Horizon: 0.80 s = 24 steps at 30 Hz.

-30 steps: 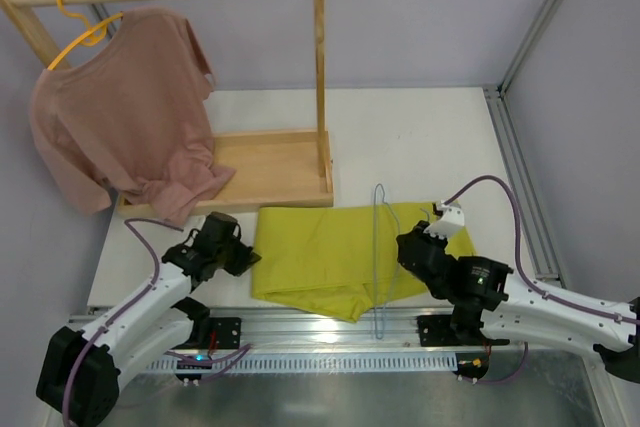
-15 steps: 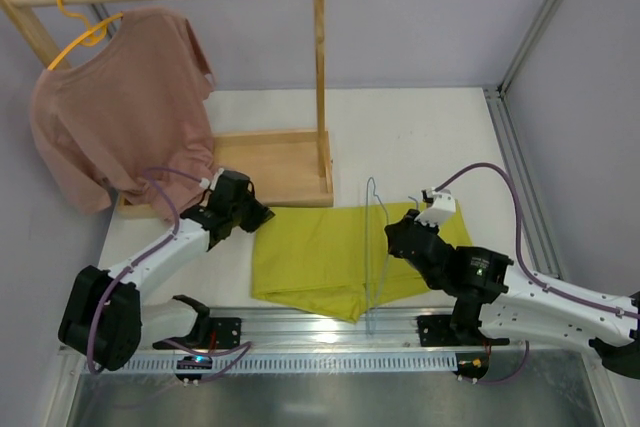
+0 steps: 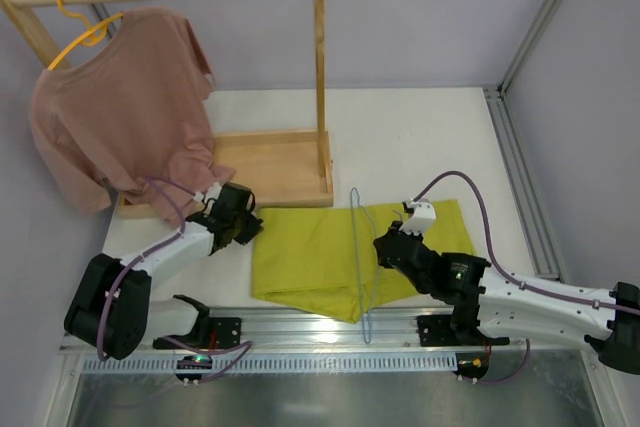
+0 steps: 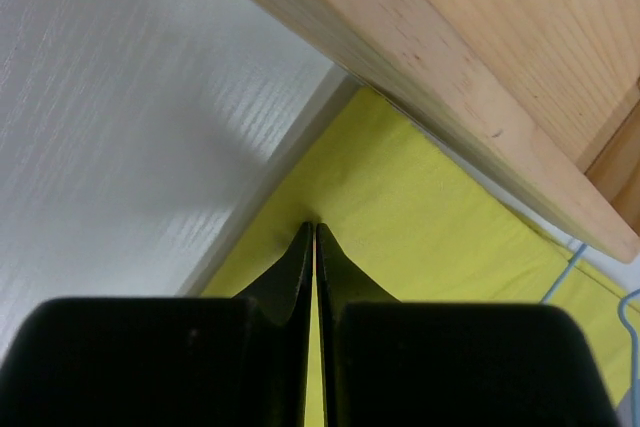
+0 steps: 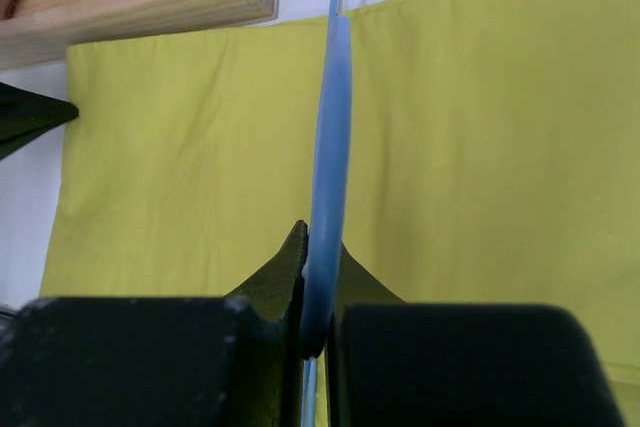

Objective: Place the trousers on the hanger
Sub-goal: Place trousers on hanger

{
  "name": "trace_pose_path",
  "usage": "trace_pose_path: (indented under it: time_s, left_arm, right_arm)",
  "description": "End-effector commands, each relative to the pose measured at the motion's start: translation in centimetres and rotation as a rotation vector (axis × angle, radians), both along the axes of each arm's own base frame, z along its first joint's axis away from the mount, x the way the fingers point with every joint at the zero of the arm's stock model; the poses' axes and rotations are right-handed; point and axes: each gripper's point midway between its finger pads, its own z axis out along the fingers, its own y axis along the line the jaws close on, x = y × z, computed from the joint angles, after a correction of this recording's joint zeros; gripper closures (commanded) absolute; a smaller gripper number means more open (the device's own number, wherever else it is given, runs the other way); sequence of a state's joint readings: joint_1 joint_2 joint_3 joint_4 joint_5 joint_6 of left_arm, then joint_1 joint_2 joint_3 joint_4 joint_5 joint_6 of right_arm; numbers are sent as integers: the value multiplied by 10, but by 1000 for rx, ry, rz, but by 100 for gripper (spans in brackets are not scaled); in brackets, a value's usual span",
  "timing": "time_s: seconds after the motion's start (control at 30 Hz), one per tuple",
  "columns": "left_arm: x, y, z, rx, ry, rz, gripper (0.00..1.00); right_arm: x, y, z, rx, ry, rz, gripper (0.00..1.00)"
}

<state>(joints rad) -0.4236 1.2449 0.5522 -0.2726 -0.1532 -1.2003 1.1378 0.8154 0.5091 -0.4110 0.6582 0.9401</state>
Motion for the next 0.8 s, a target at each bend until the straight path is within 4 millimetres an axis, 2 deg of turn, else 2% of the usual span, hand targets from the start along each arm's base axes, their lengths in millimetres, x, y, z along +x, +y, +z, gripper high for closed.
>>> trace_pose_path:
  time_s: [0.0,0.07,0.1,0.17,0.27,0.33,0.37,0.4,0.43,0.5,0.53,0.63,0.67,0.77]
  left_arm:
    - [0,14,-16,82,41,31,100]
    - [-12,25,-24,141,124,54,100]
    - [-10,27,-20,158,136,64,100]
    - [-24,42,-19,217,187,105,100]
    - [-24,42,-12,195,152,122,100]
    - [-15,36,5,166,84,91,100]
    - [-10,29,13,142,59,60,96]
    - [-8,27,19,141,49,38,87]
    - [-7,25,22,152,57,9,70]
    - [-7,23,29,174,90,-35,58]
    - [-10,25,24,195,128,-44,45]
    - [-22,27,19,201,167,-66,36]
    - [-32,30,8,199,191,-65,34]
    - [-37,28,4,159,156,-53,28]
  right_arm:
    - [-2,2,2,65,-1,-4,96]
    - [-3,-2,1,38,-3,-3,96]
    - [-2,-3,2,28,-6,-6,96]
    - [-2,-10,1,-4,-3,-18,96]
    - [-2,-11,4,1,-9,-24,96]
    - [0,-10,8,6,-14,-28,96]
    - [0,-10,9,4,-15,-31,96]
    - [1,-9,11,2,-19,-32,96]
    - [3,-11,12,-7,-25,-41,96]
    - [5,-11,14,-34,-22,-51,96]
    - [6,-11,14,-44,-23,-54,96]
    - [8,-15,15,-76,-20,-79,96]
    - [9,-16,15,-87,-21,-85,96]
    - [11,-22,18,-114,-31,-103,96]
